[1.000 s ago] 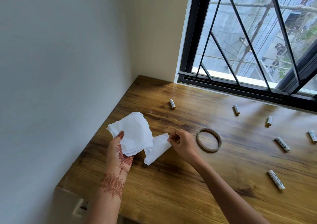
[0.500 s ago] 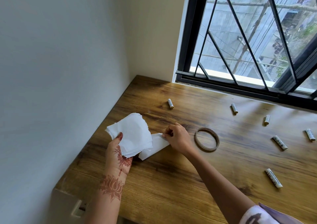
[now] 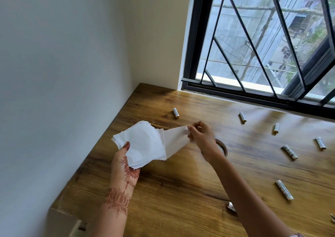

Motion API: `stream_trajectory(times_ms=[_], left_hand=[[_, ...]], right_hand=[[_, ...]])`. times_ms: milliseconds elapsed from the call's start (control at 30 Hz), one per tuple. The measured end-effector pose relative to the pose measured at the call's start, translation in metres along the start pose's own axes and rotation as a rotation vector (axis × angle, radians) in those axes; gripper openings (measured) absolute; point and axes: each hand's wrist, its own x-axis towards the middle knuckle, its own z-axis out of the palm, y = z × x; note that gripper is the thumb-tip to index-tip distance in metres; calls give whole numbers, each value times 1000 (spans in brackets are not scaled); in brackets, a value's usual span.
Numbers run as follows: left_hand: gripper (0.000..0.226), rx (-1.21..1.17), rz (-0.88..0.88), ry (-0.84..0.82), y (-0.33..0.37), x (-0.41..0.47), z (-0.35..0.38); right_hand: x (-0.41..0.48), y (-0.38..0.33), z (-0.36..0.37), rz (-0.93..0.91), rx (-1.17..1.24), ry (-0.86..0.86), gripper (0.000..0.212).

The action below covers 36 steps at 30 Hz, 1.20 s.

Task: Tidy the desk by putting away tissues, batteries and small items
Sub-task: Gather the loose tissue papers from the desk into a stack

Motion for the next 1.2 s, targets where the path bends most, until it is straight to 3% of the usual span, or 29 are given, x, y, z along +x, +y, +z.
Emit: stream_trajectory(times_ms=[333,567,833,1033,1200], left_hand=[[20,75,-38,-87,-2,2,30],[11,99,-179,-102,-34,-8,62],[21,147,-379,-180,-93,-15,105],[32,89,-423,-295,-147,-39,148],[39,94,-408,-355,-199,-70,180]], right_hand=[[2,-54,-60,-94,65,302,4],[-5,-61,-93,-96,20,492,8],[-56,-53,-106,-298,-169,399,11],[-97,-15,-118,-322,-430,177,8],[-114,13,-170,-405,-632,191,22]])
